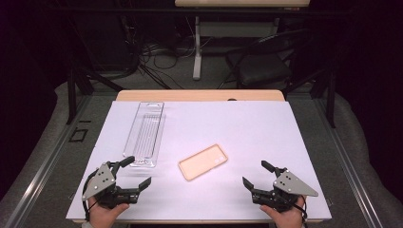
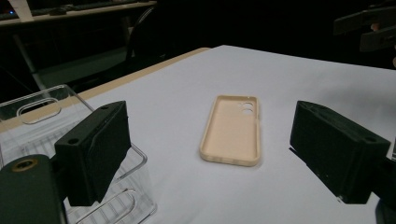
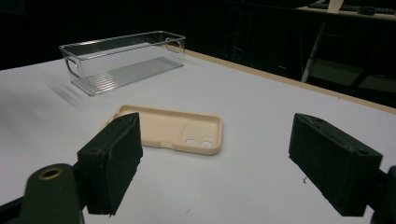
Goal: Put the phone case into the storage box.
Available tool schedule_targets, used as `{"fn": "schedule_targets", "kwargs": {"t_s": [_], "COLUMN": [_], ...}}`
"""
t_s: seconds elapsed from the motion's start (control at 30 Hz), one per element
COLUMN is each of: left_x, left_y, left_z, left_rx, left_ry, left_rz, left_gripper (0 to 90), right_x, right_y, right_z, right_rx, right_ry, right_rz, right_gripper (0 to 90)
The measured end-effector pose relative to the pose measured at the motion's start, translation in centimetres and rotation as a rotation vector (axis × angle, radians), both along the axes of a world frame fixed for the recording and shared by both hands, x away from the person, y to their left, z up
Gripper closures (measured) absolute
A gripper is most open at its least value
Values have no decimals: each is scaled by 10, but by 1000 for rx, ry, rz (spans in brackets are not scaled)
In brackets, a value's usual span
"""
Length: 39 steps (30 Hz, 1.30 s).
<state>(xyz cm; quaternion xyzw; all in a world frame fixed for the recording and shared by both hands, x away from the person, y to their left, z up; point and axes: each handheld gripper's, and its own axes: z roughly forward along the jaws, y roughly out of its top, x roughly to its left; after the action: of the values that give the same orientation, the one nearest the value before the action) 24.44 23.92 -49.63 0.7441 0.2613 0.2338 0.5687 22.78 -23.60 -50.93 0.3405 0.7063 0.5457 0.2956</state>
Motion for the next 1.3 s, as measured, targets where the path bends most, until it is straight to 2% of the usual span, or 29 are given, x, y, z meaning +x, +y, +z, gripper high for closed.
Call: {"fn": "schedule_targets", "kwargs": {"t_s": [0.33, 0.57, 0.7, 1.07, 1.3], "left_x": [0, 2, 3, 7, 9], "left_y": [-1, -3, -5, -13, -19], "left_z": [-1, -3, -5, -11, -14], "left_rx": [10, 20, 41, 91, 142], "left_ry": [11, 31, 52, 106, 137], "left_rz": [-9, -14, -10, -32, -48], "left_gripper": [141, 147, 147, 152, 156], "right_x": [2, 5, 7, 12, 14], "right_y": [1, 3, 6, 13, 18], "right_z": [-2, -5, -8, -13, -16], "right_rx": [-5, -28, -53, -104, -123], "right_ry": [19, 50, 92, 147, 183], "right_rz": [1, 3, 15, 45, 61], "right_gripper": [172, 174, 189, 205, 210]}}
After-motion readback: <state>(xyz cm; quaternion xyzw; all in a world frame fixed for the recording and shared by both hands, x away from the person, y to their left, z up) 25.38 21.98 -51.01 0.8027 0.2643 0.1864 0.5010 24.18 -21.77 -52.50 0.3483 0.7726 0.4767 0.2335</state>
